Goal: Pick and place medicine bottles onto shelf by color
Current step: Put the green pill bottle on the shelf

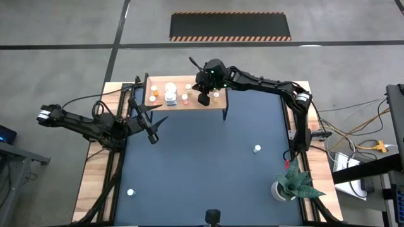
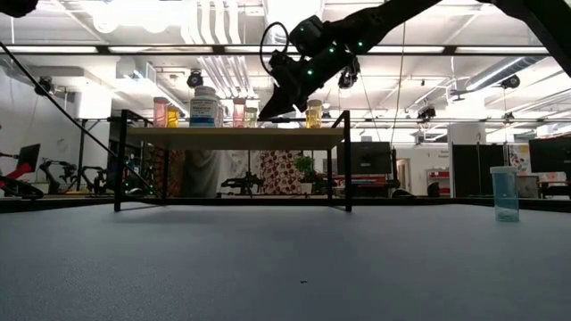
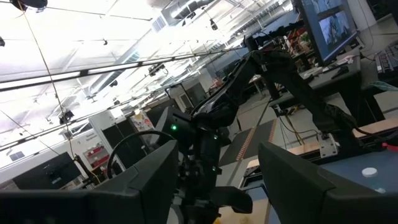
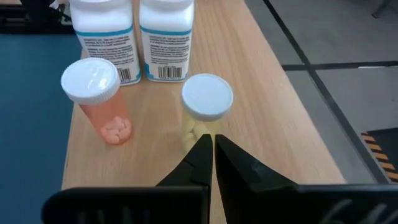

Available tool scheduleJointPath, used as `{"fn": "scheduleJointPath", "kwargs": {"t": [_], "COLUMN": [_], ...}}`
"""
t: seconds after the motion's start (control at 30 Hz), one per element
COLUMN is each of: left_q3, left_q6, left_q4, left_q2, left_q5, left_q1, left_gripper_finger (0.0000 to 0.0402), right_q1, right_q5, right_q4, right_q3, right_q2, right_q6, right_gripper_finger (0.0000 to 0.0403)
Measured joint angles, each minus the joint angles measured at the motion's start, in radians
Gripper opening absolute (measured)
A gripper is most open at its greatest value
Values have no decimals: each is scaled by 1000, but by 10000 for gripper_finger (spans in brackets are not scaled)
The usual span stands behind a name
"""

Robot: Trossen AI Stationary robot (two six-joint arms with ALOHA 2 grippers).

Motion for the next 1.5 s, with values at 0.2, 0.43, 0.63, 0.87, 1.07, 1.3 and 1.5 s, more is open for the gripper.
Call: {"fn": "scheduleJointPath", "kwargs": {"t": [0.2, 0.43, 0.63, 0.87, 1.07, 1.3, 1.5], "left_q3": [0, 0, 0, 0, 0, 0, 0], "left_q6": [0, 0, 17, 17, 17, 18, 18], "left_q4": [0, 0, 5, 3, 2, 0, 0], "left_q2": [0, 1, 5, 5, 6, 7, 7], "left_q5": [0, 0, 0, 0, 0, 0, 0], "left_q1": [0, 0, 0, 0, 0, 0, 0], "left_gripper_finger": [206, 206, 206, 206, 206, 206, 206], "right_q1": [5, 6, 7, 7, 7, 7, 7], "right_q5": [0, 1, 1, 1, 1, -1, -1], "right_q4": [48, 57, 97, 98, 97, 110, 127], "right_q3": [0, -1, -1, -1, -1, -1, -1], "right_q2": [25, 30, 32, 34, 34, 31, 32], "right_q6": [0, 8, 13, 14, 12, 9, 9], "right_gripper_finger": [9, 9, 9, 9, 9, 9, 9]}}
